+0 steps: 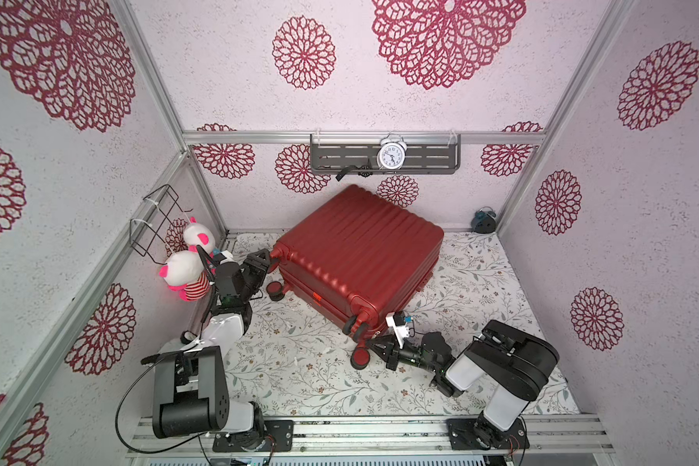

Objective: Open the suitcase zippers
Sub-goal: Adjust the suitcase at the center of the board.

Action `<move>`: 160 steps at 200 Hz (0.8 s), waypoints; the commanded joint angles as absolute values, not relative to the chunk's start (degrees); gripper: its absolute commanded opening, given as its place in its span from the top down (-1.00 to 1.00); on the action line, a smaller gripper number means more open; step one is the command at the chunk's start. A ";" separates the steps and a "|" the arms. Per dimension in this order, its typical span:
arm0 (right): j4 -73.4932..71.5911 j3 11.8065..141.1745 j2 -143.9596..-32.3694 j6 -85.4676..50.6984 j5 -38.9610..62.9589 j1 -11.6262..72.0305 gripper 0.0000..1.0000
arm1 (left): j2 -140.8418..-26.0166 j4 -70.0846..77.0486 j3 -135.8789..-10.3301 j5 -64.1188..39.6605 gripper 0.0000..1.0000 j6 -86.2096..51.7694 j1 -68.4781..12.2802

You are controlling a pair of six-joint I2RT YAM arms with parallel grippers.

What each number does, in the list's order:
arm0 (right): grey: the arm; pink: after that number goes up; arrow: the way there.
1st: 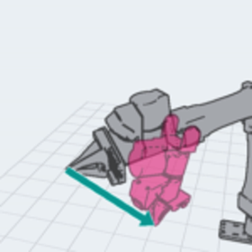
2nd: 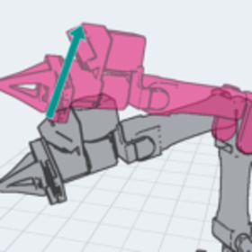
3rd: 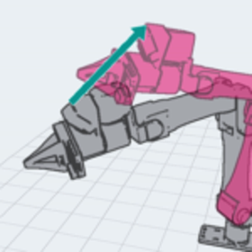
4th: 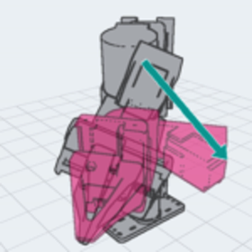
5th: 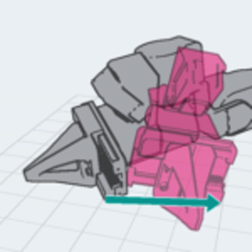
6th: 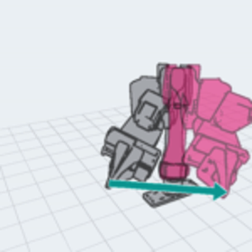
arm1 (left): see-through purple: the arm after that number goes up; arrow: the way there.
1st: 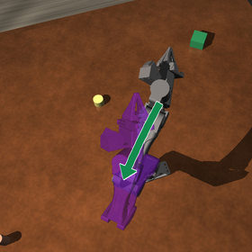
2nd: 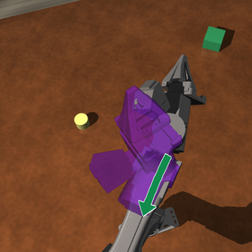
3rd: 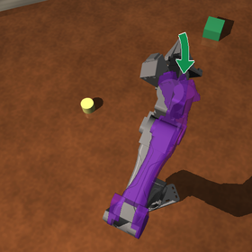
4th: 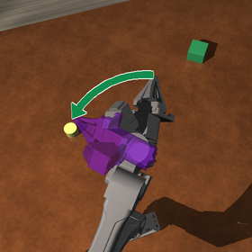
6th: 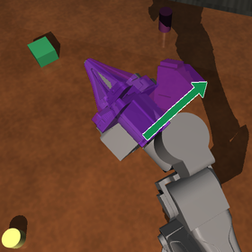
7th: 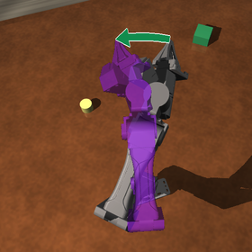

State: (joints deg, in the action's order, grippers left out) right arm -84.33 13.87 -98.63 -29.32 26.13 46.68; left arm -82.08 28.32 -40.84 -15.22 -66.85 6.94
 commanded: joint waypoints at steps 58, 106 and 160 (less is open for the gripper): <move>-72.09 21.55 -97.38 -25.73 42.17 41.27 1.00 | -79.16 20.84 -39.22 -20.20 0.33 -63.33 3.08; -66.80 25.58 -97.12 -26.36 46.84 31.52 1.00 | -78.19 21.45 -36.81 -20.35 0.34 -63.50 2.91; -64.04 27.07 -99.30 -29.68 48.76 19.82 1.00 | -70.92 19.51 -31.65 -18.59 0.33 -63.38 -1.80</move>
State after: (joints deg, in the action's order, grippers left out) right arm -63.35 24.56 -97.82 -24.77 53.54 24.80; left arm -74.50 26.59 -35.14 -10.31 -65.98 4.89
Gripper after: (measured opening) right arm 0.056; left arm 0.589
